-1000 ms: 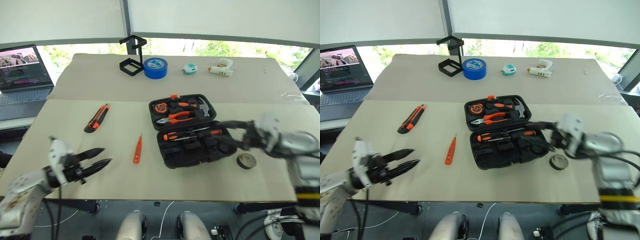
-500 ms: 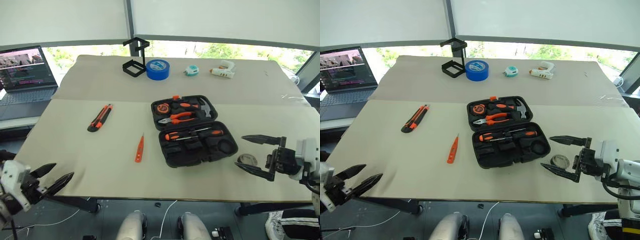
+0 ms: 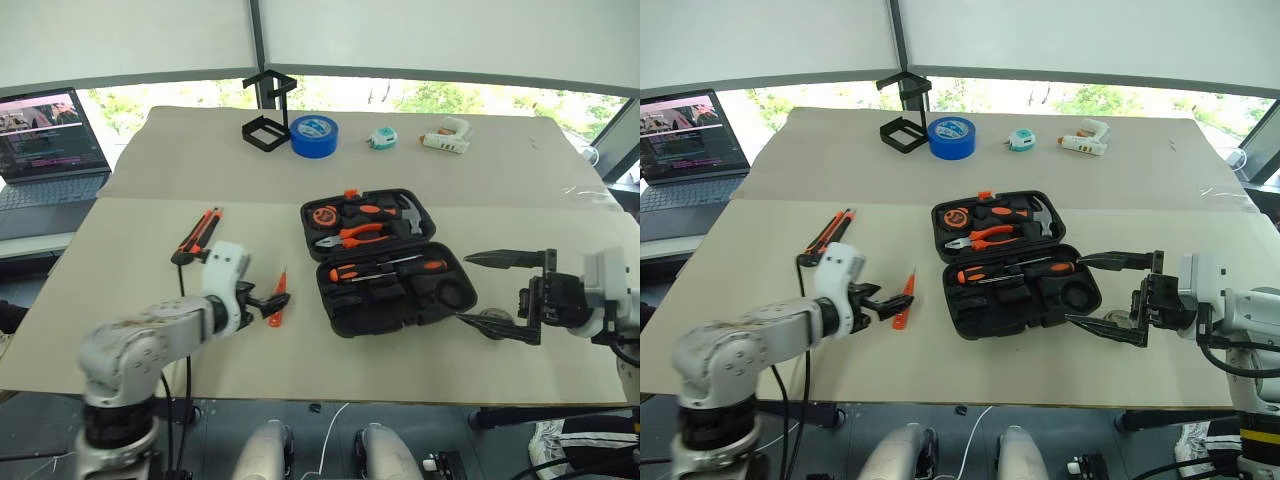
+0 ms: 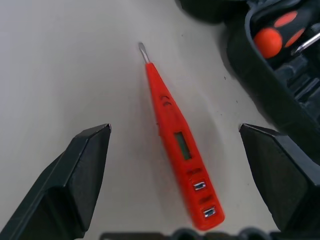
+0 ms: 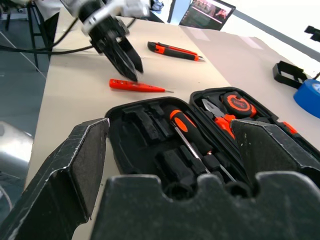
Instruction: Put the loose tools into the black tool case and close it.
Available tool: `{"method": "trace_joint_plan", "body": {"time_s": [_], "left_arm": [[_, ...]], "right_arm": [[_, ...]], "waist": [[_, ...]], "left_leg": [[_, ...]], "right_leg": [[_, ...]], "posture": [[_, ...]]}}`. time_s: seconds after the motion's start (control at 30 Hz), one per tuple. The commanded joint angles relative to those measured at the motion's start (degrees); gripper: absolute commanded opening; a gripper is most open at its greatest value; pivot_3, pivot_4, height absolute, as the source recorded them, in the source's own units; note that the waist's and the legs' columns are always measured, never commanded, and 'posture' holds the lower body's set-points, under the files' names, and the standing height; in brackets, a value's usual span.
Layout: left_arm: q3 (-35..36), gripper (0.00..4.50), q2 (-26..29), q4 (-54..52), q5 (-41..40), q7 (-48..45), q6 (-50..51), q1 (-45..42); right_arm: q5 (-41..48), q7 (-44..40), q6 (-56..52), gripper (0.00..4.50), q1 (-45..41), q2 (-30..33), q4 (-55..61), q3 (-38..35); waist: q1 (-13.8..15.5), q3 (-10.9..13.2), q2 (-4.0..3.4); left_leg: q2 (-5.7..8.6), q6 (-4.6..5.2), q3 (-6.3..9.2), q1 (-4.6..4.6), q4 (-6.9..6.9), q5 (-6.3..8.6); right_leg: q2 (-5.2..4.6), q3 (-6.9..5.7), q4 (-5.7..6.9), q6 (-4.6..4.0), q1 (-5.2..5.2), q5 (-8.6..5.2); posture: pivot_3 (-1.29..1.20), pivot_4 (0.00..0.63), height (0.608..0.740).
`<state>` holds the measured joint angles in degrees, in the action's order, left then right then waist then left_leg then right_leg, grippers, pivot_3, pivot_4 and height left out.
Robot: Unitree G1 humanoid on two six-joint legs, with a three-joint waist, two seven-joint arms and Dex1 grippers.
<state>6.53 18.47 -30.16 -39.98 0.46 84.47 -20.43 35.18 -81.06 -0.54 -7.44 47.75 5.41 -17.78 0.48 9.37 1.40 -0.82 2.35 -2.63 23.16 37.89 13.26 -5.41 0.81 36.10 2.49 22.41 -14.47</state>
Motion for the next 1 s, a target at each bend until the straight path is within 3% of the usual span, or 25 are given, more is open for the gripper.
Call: {"method": "trace_joint_plan", "body": {"time_s": [0.03,0.07,0.17,0.27,0.3,0.33,0.37,0.47,0.6,0.67,0.73,0.8,0.9,1.0], "left_arm": [[-5.01,4.40,-0.52,0.75,4.74,2.56,1.97,-0.70],[-5.75,4.40,-0.53,0.95,5.50,2.63,2.14,-0.57],[-5.99,3.68,-1.96,1.47,7.08,2.43,2.52,-0.12],[-6.44,2.67,-2.39,1.38,8.67,1.74,2.14,0.26],[-6.58,2.08,-1.97,1.30,8.95,1.06,2.14,0.41],[-6.70,1.89,-1.61,1.17,9.12,0.51,2.19,0.55],[-6.36,1.34,-0.57,1.17,9.32,-0.43,1.64,0.53],[-3.60,0.45,2.43,1.10,8.72,-4.27,-0.03,-0.09],[0.99,0.43,13.40,1.08,5.02,-16.58,-5.17,-0.88],[0.83,0.43,22.19,1.89,2.37,-30.05,-12.09,-1.96],[-3.99,0.43,30.49,2.69,3.11,-45.40,-22.87,-3.37],[-9.54,0.43,34.23,3.97,5.47,-55.33,-31.33,-5.77],[-18.62,0.43,33.52,7.73,8.72,-62.50,-35.42,-14.07],[-29.03,0.43,24.94,13.80,13.56,-62.20,-33.59,-25.39]], "right_arm": [[1.56,-0.29,-1.05,4.50,-0.23,1.16,2.61,-0.72],[1.64,-0.22,-1.29,4.50,-0.18,1.19,2.88,-0.80],[1.96,-0.06,-2.17,4.50,0.34,1.27,3.89,-1.23],[1.86,-0.32,-2.07,4.50,1.20,1.21,4.42,-1.61],[1.75,-0.38,-1.86,4.50,1.36,1.14,4.45,-1.65],[1.67,-0.38,-1.69,4.50,1.47,1.07,4.47,-1.67],[1.60,-0.32,-1.54,4.50,1.60,0.98,4.55,-1.68],[1.57,0.13,-1.42,4.50,2.01,0.78,4.99,-1.89],[1.76,1.47,-1.83,4.50,2.88,0.82,5.35,-3.36],[1.86,3.03,-2.72,4.50,3.23,1.21,4.85,-5.14],[1.63,4.87,-4.22,4.50,3.64,1.92,3.94,-6.81],[0.59,6.04,-5.59,4.50,4.07,2.97,2.77,-7.49],[-2.40,6.57,-5.46,4.50,4.49,5.18,0.30,-7.30],[-4.87,8.63,-6.41,4.50,3.72,7.18,-1.26,-6.50]], "waist": [[0.09,-0.01,-0.01],[0.16,-0.02,-0.03],[0.18,-0.02,-0.04],[0.19,-0.03,-0.04],[0.19,-0.03,-0.05],[0.20,-0.03,-0.05],[0.20,-0.03,-0.05],[0.19,-0.03,-0.05],[-0.17,-0.02,-0.03],[-0.18,0.00,-0.02],[-0.08,0.00,-0.02],[0.50,-0.01,-0.06],[1.28,-0.01,-0.05],[1.45,0.00,-0.03]], "left_leg": [[0.00,-0.01,0.00,-0.03,0.00,-0.01],[0.01,-0.02,0.00,-0.10,0.00,-0.01],[0.02,-0.03,0.00,-0.25,0.00,-0.03],[0.02,-0.04,0.00,-0.25,0.00,-0.03],[0.01,-0.04,0.00,-0.25,0.00,-0.03],[0.02,-0.03,0.00,-0.24,0.00,-0.03],[0.02,-0.04,0.00,-0.24,0.00,-0.03],[0.02,-0.04,0.00,-0.24,0.00,-0.03],[-0.04,-0.06,0.00,-0.17,0.00,-0.04],[-0.05,-0.08,-0.01,-0.10,0.00,-0.06],[-0.05,-0.13,-0.01,0.00,0.00,-0.09],[0.00,-0.14,-0.04,0.04,0.00,-0.09],[0.08,-0.06,-0.11,0.02,0.00,-0.08],[0.10,0.14,-0.22,0.14,0.05,-0.14]], "right_leg": [[0.00,0.01,0.01,0.00,-0.03,0.00],[-0.01,0.01,0.00,-0.01,-0.08,0.00],[0.00,0.05,0.02,-0.03,-0.21,0.00],[0.00,0.05,0.01,-0.04,-0.21,0.01],[0.00,0.06,0.00,-0.05,-0.21,0.01],[-0.01,0.06,0.00,-0.04,-0.21,0.01],[-0.01,0.07,-0.01,-0.04,-0.21,0.01],[-0.01,0.07,-0.01,-0.04,-0.20,0.00],[0.06,0.07,0.03,-0.11,-0.07,-0.02],[0.06,0.04,0.07,-0.16,0.02,-0.05],[0.04,0.01,0.08,-0.20,0.14,-0.05],[-0.03,-0.02,0.00,-0.23,0.13,-0.04],[-0.21,-0.07,-0.16,-0.30,-0.04,-0.08],[-0.16,-0.03,-0.24,-0.18,-0.02,0.00]], "posture": [[0.00,0.150,0.740],[0.00,0.150,0.740],[0.00,0.150,0.740],[0.00,0.150,0.740],[0.00,0.150,0.740],[0.00,0.150,0.740],[0.00,0.150,0.740],[0.00,0.150,0.740],[0.00,0.150,0.740],[0.00,0.150,0.740],[0.00,0.150,0.740],[0.00,0.150,0.740],[0.00,0.150,0.740],[0.00,0.150,0.740]]}}
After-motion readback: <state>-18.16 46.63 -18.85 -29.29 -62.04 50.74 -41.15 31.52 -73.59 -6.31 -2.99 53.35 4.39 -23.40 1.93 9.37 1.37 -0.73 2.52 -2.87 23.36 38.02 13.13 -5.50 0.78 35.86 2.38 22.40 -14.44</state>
